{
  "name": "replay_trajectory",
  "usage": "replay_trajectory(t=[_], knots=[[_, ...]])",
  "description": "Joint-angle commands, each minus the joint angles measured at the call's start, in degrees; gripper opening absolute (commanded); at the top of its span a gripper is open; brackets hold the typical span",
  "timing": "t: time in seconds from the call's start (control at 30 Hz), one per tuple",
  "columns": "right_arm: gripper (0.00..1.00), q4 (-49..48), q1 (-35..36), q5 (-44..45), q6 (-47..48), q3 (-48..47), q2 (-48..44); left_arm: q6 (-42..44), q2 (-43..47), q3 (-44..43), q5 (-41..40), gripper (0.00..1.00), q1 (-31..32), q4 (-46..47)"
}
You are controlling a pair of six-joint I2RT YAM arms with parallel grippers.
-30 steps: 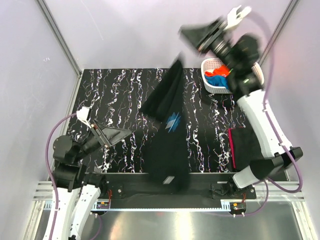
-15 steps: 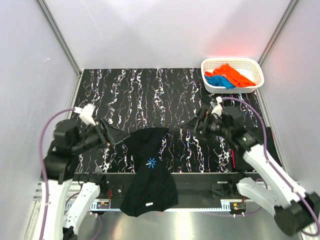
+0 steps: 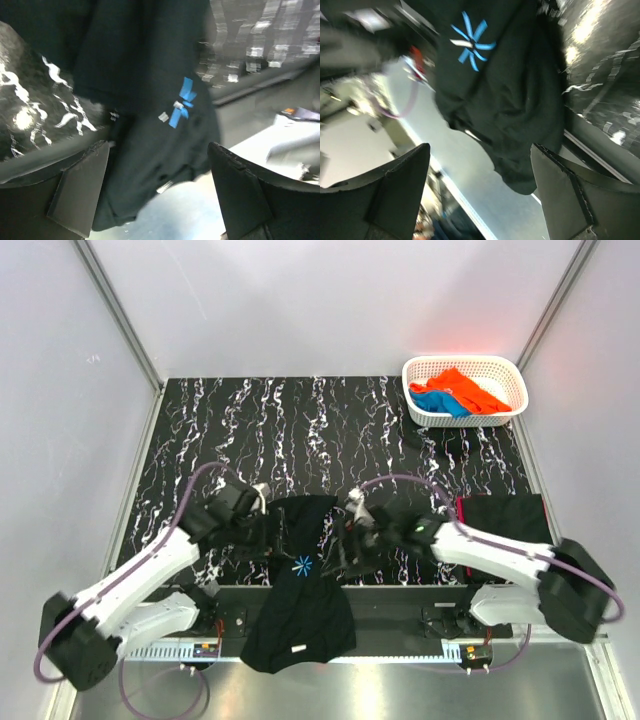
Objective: Fold and stack the t-shirts
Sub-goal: Flatten the tshirt out
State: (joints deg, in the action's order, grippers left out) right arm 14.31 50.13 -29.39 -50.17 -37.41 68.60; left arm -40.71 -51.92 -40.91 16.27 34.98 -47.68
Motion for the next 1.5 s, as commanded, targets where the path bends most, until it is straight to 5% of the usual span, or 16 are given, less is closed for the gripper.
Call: replay_trajectory(t=[0.0, 0.07, 0.13, 0.23, 0.3, 0.63, 0.73, 0.83, 0.97, 1.17, 1.47], knots=[[0.88, 0.2, 5.1, 6.2, 2.0, -5.0, 8.6, 1.6, -8.3, -1.6, -8.4, 0.82, 1.6, 6.3], [0.87, -0.2, 6.4, 6.7, 1.5, -6.7, 10.9, 3.0, -13.2, -2.5, -8.7, 0.70, 1.4, 7.3], [0.83, -1.1, 6.8, 6.9, 0.7, -7.2, 12.9, 5.7, -15.5, -4.6, -9.2, 0.39, 1.4, 7.8], [0.76, -1.5, 6.7, 7.8, 0.7, -7.5, 13.8, 9.1, -18.3, -8.2, -11.1, 0.22, -1.9, 7.9], [0.76, -1.5, 6.7, 7.9, 0.1, -7.9, 14.4, 12.5, -22.1, -12.9, -6.6, 0.00, -5.7, 6.4], [0.73, 0.6, 6.7, 6.9, 4.8, -17.2, 26.1, 16.3, -16.9, -31.6, -8.0, 0.00, -8.5, -5.3], [0.58, 1.4, 6.6, 10.6, 6.7, -19.6, 28.7, 15.0, -14.4, -34.0, -7.2, 0.00, -8.8, -5.7], [0.26, 6.2, 6.1, 15.9, 8.7, -22.1, 29.5, 15.5, -13.4, -39.0, -8.2, 0.00, -9.4, -8.4], [0.00, 11.7, 3.6, 24.3, 11.0, -22.0, 25.8, 19.3, -11.7, -48.1, -14.7, 0.00, -11.3, -14.5], [0.00, 21.9, -2.8, 33.2, 16.6, -20.5, 9.0, 20.5, -9.3, -59.8, -22.2, 0.00, -13.1, -19.6], [0.00, 35.1, -8.1, 44.5, 36.2, -40.6, -5.9, 19.6, -2.8, -67.8, -31.9, 0.00, -13.2, -20.9]])
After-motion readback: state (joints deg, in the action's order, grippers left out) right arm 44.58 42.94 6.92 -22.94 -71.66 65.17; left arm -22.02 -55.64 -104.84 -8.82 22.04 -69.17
